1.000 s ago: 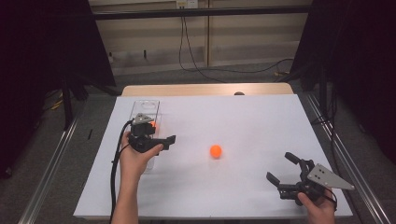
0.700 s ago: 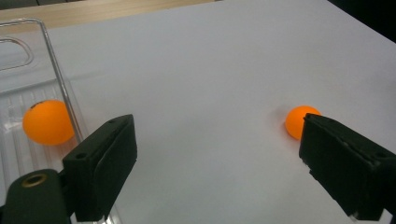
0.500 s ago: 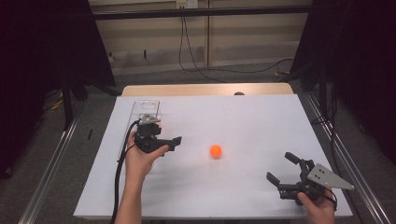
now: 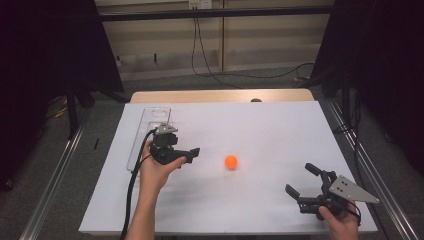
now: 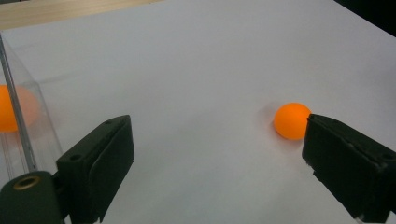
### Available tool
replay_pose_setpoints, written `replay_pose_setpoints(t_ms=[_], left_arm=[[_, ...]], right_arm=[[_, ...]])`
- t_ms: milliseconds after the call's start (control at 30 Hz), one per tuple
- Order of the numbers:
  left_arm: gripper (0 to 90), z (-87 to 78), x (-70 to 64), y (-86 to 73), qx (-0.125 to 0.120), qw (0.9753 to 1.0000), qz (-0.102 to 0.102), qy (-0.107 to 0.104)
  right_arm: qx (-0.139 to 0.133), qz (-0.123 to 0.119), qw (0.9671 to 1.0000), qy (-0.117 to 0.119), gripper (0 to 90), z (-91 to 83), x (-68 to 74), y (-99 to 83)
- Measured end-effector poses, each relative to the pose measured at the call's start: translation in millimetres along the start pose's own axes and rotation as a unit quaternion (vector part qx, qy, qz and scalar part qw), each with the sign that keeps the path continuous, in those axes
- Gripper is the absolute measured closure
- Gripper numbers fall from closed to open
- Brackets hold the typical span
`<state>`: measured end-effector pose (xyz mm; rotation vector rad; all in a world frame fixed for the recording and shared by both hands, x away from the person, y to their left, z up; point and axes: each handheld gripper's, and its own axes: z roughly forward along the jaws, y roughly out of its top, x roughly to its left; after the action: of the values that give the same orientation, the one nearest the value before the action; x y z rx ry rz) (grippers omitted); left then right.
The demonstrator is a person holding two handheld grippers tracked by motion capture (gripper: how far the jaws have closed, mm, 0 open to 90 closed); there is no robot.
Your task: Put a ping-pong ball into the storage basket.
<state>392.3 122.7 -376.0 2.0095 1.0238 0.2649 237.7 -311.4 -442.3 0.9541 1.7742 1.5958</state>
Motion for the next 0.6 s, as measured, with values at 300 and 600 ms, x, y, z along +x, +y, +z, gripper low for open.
replay_pose_setpoints(t_ms=[300, 600], left_arm=[[8.7, 3.6, -3.5, 0.3, -0.005, 0.9999, -0.005, -0.009], [8.4, 9.0, -8.3, 0.4, -0.003, 0.9998, 0.000, -0.020]], right_arm=[[0.001, -0.001, 1.0000, 0.000, 2.6, 0.7, 0.4, 0.0], [0.001, -0.001, 1.0000, 0.001, 2.6, 0.6, 0.6, 0.1]])
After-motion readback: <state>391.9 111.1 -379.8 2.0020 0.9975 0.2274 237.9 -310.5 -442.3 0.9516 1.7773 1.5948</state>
